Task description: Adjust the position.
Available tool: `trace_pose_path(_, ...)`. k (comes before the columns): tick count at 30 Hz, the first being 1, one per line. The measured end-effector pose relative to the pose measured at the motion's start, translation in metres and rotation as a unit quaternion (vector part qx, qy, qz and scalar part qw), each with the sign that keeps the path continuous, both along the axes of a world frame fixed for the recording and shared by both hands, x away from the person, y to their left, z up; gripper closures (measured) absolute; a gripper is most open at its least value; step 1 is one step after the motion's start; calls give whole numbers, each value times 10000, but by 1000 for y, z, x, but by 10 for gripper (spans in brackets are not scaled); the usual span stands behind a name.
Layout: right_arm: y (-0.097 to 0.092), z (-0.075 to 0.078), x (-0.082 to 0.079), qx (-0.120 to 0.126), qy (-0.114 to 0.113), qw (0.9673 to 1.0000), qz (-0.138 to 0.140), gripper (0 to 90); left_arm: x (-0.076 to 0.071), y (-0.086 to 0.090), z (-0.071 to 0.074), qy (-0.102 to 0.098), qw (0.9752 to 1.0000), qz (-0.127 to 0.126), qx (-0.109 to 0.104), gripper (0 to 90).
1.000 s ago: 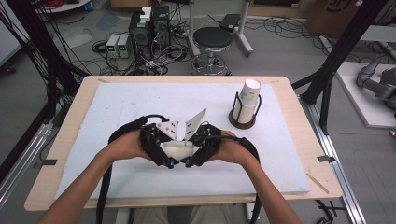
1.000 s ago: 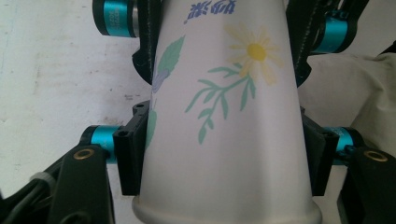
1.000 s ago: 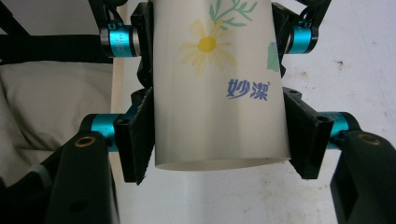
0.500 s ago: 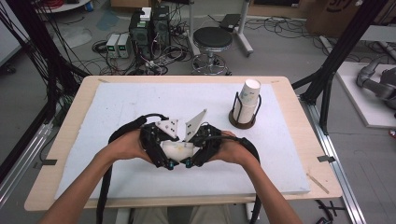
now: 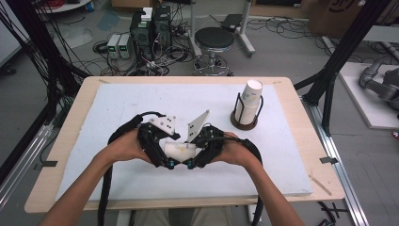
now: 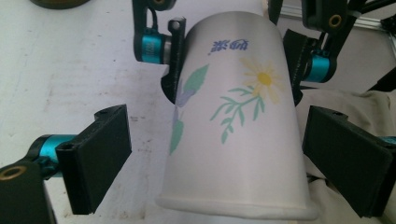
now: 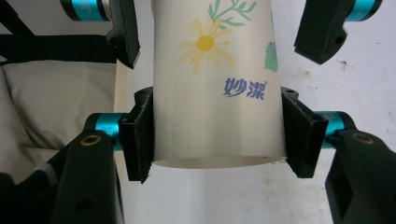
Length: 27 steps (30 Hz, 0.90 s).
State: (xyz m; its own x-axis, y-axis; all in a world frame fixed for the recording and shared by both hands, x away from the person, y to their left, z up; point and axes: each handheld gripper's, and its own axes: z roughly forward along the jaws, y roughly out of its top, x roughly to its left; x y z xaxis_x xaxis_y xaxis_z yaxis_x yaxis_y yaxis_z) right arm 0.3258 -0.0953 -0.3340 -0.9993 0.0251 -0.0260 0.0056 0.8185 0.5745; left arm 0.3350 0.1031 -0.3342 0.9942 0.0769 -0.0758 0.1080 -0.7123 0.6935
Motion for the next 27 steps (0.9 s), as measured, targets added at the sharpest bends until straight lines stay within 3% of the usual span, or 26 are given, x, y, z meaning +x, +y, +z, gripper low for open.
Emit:
trace_pose_path(7,-1,-1,0,13,-1,10000,-19,375,2,8,11,-36,9988,155,-456,82)
trace_pose_path(14,-5,-5,0,95,2,9999,-96,375,1,15,17,-105,9977,228,-631,82)
trace_pose_path(21,-13,-9,-1,392,-25,9990,-190,375,-1,26,10,-73,9934,420,-1065,82)
trace_pose_path(27,-18,-13,-2,509,15,9984,-241,375,-4,38,7,-67,9879,547,-1452,82)
